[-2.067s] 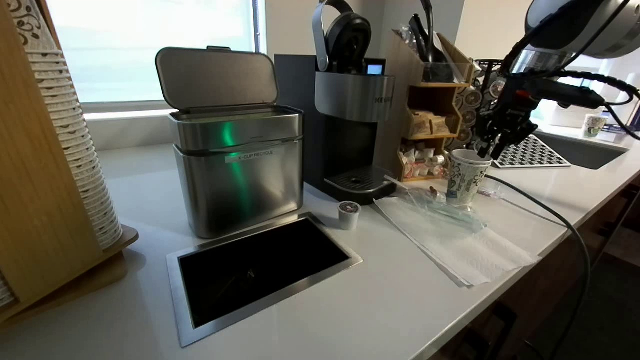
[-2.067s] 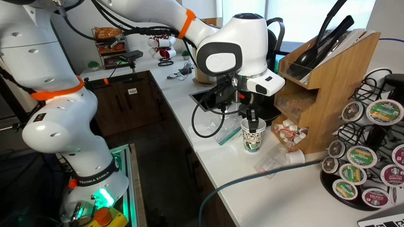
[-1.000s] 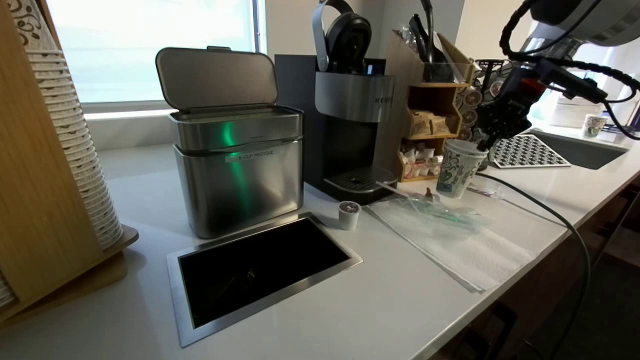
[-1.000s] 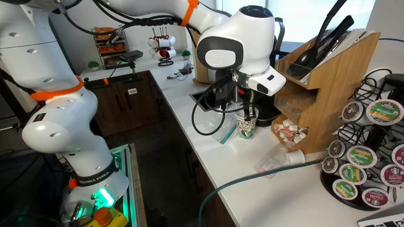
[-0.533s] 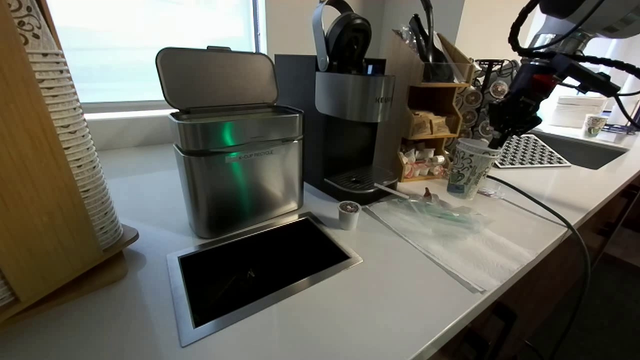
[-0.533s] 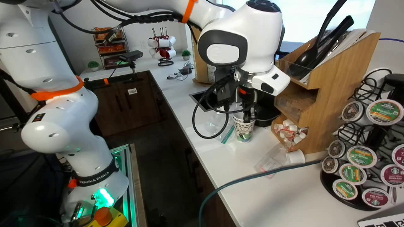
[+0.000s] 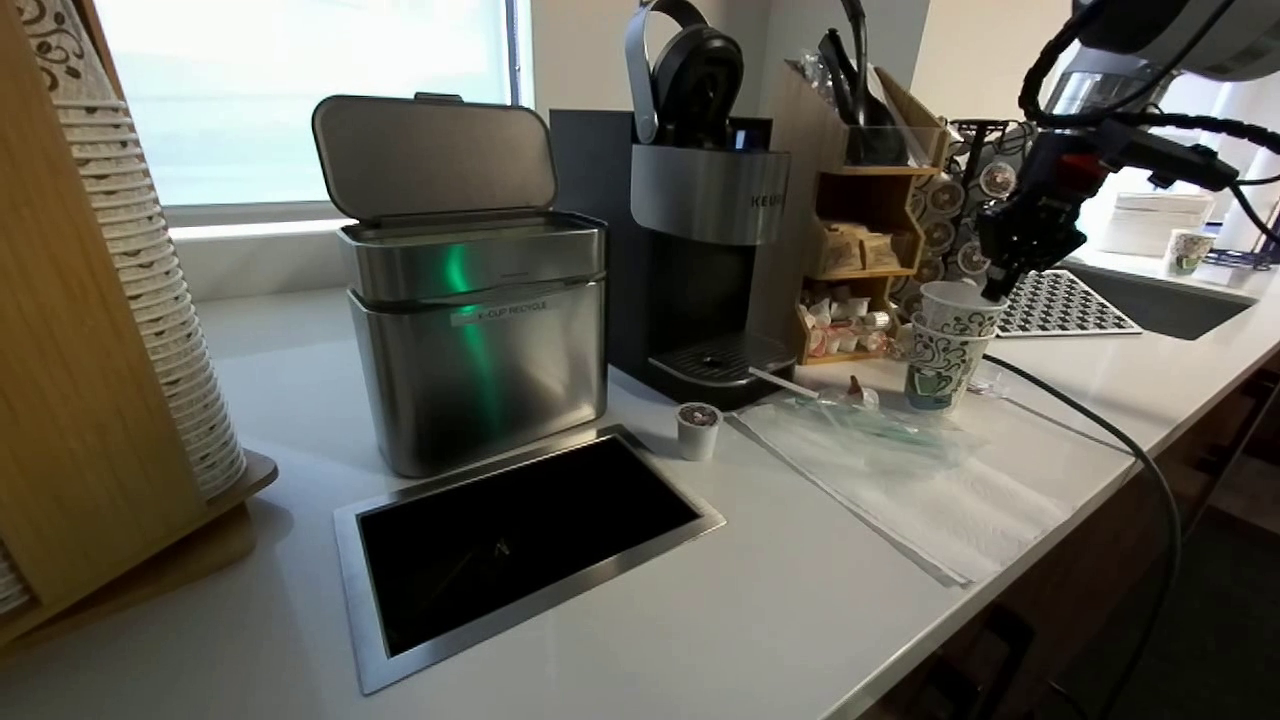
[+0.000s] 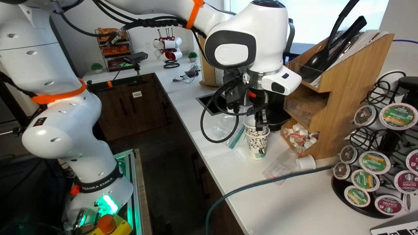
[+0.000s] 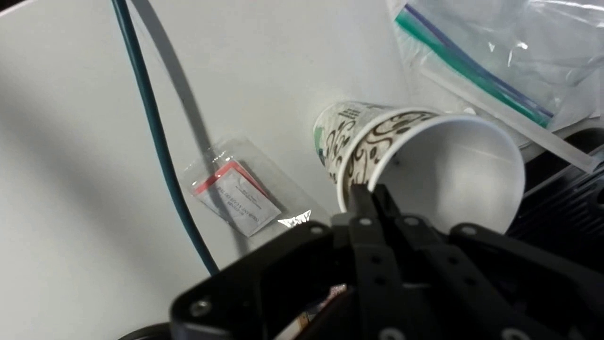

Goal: Unstack the cups on the table

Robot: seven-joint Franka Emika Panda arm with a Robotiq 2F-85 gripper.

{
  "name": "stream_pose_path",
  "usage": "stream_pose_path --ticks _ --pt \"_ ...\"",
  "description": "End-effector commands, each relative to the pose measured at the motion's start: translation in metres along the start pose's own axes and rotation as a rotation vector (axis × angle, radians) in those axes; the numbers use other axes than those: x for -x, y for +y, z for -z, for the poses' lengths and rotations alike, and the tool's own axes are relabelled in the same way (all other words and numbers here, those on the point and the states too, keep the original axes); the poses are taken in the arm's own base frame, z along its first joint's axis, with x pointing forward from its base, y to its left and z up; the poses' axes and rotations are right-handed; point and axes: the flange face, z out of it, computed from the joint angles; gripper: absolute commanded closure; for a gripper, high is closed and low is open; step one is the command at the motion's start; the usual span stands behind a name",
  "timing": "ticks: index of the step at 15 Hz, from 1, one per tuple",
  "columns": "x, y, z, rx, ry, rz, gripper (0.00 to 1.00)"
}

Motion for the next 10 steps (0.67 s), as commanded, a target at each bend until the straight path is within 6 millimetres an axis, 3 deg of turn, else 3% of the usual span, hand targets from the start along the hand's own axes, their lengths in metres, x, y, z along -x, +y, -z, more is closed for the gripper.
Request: stream_pose_path --ticks 1,10 --pt "0.006 -0.004 0.014 -0.023 -0.018 -0.005 0.99" --pt "0.010 0.000 0.081 -0.015 0.109 -0.021 0.99"
